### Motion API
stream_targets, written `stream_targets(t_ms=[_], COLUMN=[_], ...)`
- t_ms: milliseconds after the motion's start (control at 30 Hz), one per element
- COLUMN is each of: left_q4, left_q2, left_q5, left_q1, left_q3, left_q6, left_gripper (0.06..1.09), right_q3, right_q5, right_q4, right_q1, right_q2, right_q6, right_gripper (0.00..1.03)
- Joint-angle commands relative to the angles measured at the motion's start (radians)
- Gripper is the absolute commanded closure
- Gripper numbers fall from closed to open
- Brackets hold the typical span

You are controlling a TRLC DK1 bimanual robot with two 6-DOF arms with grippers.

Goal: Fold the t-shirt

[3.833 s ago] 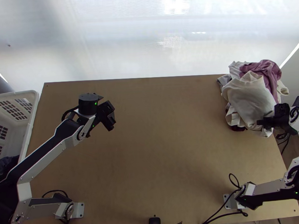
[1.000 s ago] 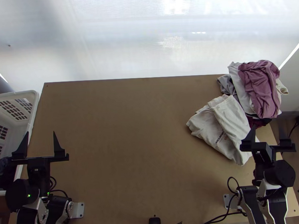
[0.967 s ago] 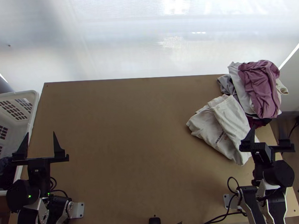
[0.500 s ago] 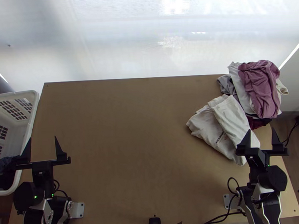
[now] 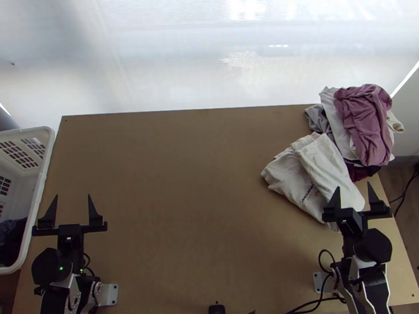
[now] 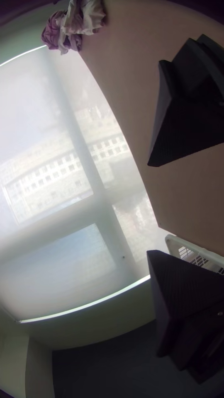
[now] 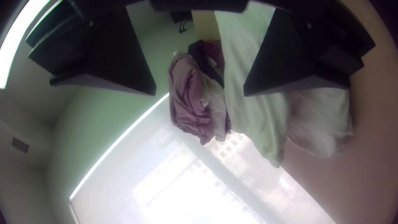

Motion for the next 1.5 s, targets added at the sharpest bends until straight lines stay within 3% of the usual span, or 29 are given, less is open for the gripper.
stream_targets(t_ms=[0, 133, 400, 500, 633, 700, 1467], left_q4=[-0.004, -0.053, -0.104, -0.107, -0.138, -0.142, -0.147], left_q2=[-0.001, -0.001, 0.051, 0.05, -0.001, 0.002, -0.001], left_q5=[0.011, 0.031, 0.099, 0.117, 0.229, 0.243, 0.272], left_q1=[-0.046, -0.057, -0.034, -0.02, -0.013, -0.008, -0.003], left_q3=[-0.073, -0.09, -0.096, -0.096, -0.096, -0.096, -0.096], left_q6=[0.016, 0.006, -0.013, -0.013, -0.025, -0.025, -0.027], left_gripper=[0.11, 0.11, 0.11, 0.11, 0.11, 0.11, 0.11], right_q3=[-0.013, -0.015, -0.013, -0.004, 0.007, 0.008, 0.01], right_q5=[-0.002, -0.028, -0.062, -0.167, -0.179, -0.179, -0.179], right_q4=[-0.135, -0.21, -0.23, -0.345, -0.448, -0.497, -0.497], right_q1=[0.015, 0.026, 0.054, 0.054, 0.043, 0.043, 0.046], right_q2=[-0.001, 0.004, 0.021, 0.001, 0.001, -0.001, -0.001], right_q6=[0.057, 0.071, 0.088, 0.049, 0.013, -0.026, -0.027], right_gripper=[0.05, 0.05, 0.05, 0.05, 0.05, 0.05, 0.05])
